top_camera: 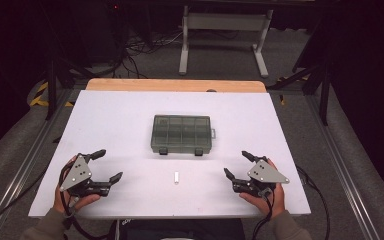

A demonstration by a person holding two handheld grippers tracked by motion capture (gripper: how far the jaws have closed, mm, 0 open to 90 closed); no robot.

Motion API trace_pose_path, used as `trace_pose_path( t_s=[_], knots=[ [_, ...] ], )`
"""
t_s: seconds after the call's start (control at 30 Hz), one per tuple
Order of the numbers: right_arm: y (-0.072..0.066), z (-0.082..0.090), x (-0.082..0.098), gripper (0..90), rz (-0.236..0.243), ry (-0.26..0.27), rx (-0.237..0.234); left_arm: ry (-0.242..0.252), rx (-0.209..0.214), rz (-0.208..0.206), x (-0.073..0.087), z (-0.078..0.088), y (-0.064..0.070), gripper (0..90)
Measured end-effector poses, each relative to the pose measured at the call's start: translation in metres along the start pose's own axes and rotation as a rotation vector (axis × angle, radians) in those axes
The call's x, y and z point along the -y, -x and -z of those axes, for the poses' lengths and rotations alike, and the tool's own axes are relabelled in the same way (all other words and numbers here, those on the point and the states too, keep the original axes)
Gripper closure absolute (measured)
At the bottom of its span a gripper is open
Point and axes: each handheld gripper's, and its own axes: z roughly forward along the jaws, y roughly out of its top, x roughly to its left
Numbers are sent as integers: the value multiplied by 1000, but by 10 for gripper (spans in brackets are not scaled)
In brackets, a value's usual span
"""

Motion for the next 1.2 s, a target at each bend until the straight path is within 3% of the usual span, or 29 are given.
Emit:
trace_pose_path(
  t_s=[0.43, 0.6, 0.67, 0.77, 0.97, 1.03, 1.07, 1.2],
  knots=[
    [2, -1, 0, 204, 9, -5, 12, -6, 7, -30, -2, 3, 1, 117],
    [8, -3, -1, 180, -2, -17, 48, 1, 2, -38, -9, 1, -2, 131],
    [14, -6, -4, 159, -24, -16, 35, 4, 9, -37, -14, -3, -6, 134],
    [20, -12, -11, 149, -36, -29, 33, 3, 8, -44, -24, -15, -13, 135],
    [32, -26, -27, 150, -37, -5, 14, -9, 30, -50, -41, -41, -24, 169],
    [40, -41, -38, 155, -55, 25, 9, -24, 28, -67, -51, -55, -29, 178],
    [42, -46, -42, 155, -64, 26, 5, -23, 48, -56, -58, -68, -34, 178],
    [45, -67, -54, 156, -83, 4, -24, -13, 72, -21, -67, -91, -41, 178]
  ],
)
